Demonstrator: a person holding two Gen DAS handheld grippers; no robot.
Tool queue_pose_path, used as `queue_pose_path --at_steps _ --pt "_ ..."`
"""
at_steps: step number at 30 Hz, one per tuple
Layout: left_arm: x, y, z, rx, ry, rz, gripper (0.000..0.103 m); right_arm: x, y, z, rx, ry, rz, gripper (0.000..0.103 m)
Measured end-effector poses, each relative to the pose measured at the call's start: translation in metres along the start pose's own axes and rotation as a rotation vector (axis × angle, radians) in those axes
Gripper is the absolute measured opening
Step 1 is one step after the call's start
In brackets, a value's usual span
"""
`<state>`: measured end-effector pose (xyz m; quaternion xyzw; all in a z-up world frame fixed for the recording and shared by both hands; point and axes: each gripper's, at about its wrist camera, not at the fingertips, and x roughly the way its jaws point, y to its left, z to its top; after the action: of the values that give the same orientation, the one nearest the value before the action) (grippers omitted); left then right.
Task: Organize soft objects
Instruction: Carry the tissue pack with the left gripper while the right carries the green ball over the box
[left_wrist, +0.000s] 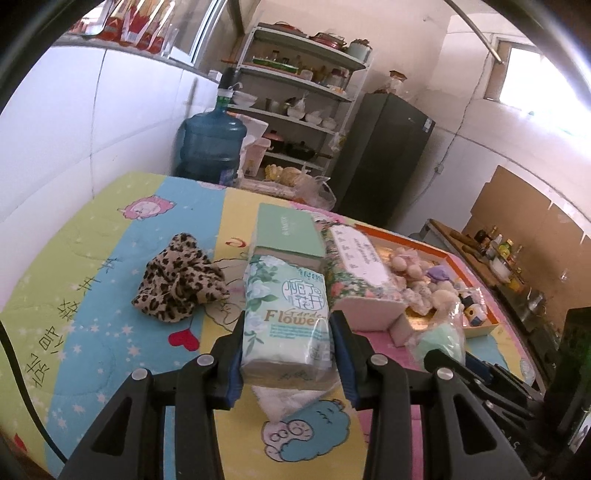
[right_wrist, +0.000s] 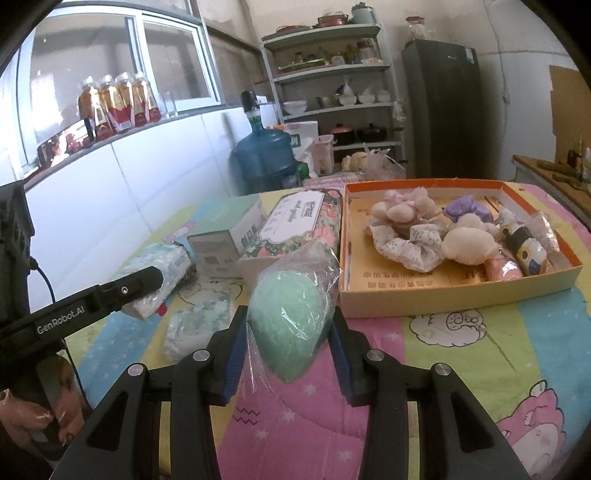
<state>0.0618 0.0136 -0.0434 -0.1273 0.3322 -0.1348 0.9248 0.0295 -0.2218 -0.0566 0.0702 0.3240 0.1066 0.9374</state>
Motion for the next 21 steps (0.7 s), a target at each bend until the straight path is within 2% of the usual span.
queue_pose_path --at_steps 21 --pt "0.008 -0.07 0.006 0.107 -0.005 -0.047 0.042 -0.035 -0.038 0.001 0.034 -0.049 -0.037 0.043"
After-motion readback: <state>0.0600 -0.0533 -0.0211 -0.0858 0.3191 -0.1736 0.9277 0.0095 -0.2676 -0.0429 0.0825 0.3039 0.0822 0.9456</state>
